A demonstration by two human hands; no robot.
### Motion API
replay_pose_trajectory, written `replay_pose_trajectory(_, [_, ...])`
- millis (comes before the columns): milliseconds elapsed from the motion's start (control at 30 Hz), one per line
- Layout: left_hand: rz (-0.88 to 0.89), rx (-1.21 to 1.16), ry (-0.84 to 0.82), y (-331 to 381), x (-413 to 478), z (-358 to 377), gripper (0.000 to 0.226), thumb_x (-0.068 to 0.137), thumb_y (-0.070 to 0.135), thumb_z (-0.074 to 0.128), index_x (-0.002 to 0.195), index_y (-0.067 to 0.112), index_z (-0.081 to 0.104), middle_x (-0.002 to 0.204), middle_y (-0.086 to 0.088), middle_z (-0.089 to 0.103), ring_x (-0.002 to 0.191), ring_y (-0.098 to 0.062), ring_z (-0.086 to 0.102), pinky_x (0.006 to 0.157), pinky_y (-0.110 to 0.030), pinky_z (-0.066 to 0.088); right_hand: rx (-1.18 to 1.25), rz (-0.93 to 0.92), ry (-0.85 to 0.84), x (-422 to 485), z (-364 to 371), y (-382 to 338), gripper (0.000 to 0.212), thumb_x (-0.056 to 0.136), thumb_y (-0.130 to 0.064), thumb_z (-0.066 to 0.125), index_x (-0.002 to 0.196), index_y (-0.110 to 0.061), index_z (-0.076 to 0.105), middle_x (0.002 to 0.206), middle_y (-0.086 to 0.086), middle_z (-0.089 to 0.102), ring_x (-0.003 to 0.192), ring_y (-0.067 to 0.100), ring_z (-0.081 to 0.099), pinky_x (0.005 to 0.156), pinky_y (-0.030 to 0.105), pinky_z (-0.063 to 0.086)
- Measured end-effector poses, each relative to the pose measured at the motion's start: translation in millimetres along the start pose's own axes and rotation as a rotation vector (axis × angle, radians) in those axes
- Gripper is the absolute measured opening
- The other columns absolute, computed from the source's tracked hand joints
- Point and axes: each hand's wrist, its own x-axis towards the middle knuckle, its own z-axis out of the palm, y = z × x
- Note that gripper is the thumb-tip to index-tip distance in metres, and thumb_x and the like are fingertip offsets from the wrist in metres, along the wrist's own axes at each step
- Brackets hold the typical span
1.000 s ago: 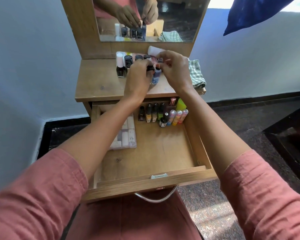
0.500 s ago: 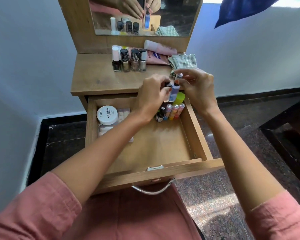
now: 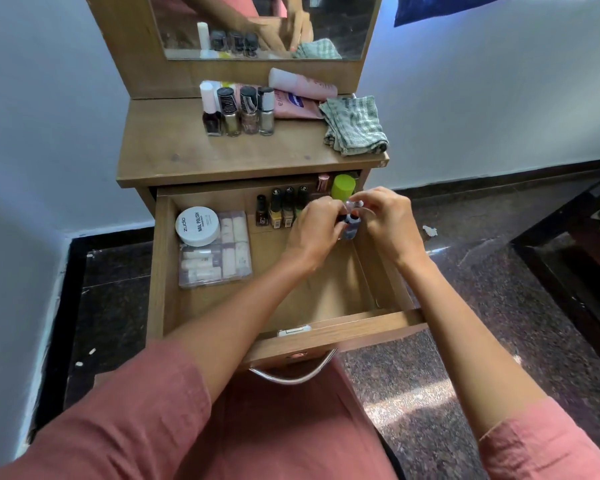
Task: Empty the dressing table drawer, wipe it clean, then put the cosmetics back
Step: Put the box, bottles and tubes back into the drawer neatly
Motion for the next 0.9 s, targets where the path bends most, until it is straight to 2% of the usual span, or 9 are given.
replay_pose_trajectory(100, [0.051,0.042,-0.010,-5.4,2.2,7.6,0.025,0.082,0.012,0.066,0.107,0.011,0.066,0.098,-0.011,0.065,0.094,-0.027,0.057,0.079,-0.035,0.044,-0.047,-0.011,-0.026,-1.5,3.4,4.9,0.020,0.078,0.005,0.061,0.095,-0.001,0.069,0.097,0.016,0.068,0.088,0.026,0.063,0.078,0.024,0.045])
replay_pose_trajectory(233, [0.082,0.091,0.001,-10.7,4.3,13.3,0.026,0.084,0.011,0.062,0.110,0.010,0.063,0.105,-0.011,0.062,0.100,-0.025,0.051,0.080,-0.031,0.041,-0.043,-0.005,-0.049,-1.6,7.7,8.5,0.018,0.078,0.005,0.063,0.093,-0.002,0.070,0.096,0.015,0.067,0.087,0.026,0.063,0.079,0.026,0.047])
replay_pose_trajectory(333, [0.094,0.122,0.018,-12.0,4.4,16.5,0.027,0.086,0.011,0.059,0.113,0.010,0.061,0.107,-0.011,0.061,0.102,-0.026,0.049,0.082,-0.032,0.041,-0.048,0.003,-0.052,-0.1,10.4,9.0,0.017,0.078,0.004,0.063,0.092,-0.001,0.069,0.095,0.016,0.066,0.088,0.028,0.062,0.082,0.032,0.049])
replay_pose_trajectory(433, [0.097,0.168,0.027,-11.7,3.9,18.2,0.027,0.087,0.012,0.057,0.114,0.008,0.059,0.108,-0.012,0.060,0.103,-0.027,0.048,0.083,-0.034,0.039,-0.061,0.010,-0.050,0.6,11.8,8.2,0.016,0.078,0.004,0.062,0.092,-0.001,0.069,0.095,0.017,0.065,0.090,0.029,0.060,0.082,0.031,0.048])
replay_pose_trajectory(667, [0.117,0.221,0.086,-8.5,-0.5,13.5,0.028,0.087,0.015,0.055,0.115,0.017,0.059,0.110,-0.006,0.061,0.104,-0.025,0.048,0.079,-0.029,0.020,-0.095,0.030,-0.064,-0.9,12.3,6.8,0.023,0.079,0.003,0.060,0.101,-0.001,0.065,0.102,0.017,0.062,0.096,0.030,0.058,0.086,0.039,0.049])
replay_pose_trajectory(900, [0.107,0.177,0.081,-3.8,-0.3,8.4,0.023,0.087,0.015,0.054,0.109,0.013,0.061,0.109,-0.007,0.062,0.105,-0.026,0.048,0.081,-0.029,0.019,-0.076,0.040,-0.056,-3.0,12.1,5.6,0.024,0.078,0.005,0.060,0.101,-0.001,0.064,0.102,0.017,0.061,0.096,0.032,0.058,0.087,0.040,0.049])
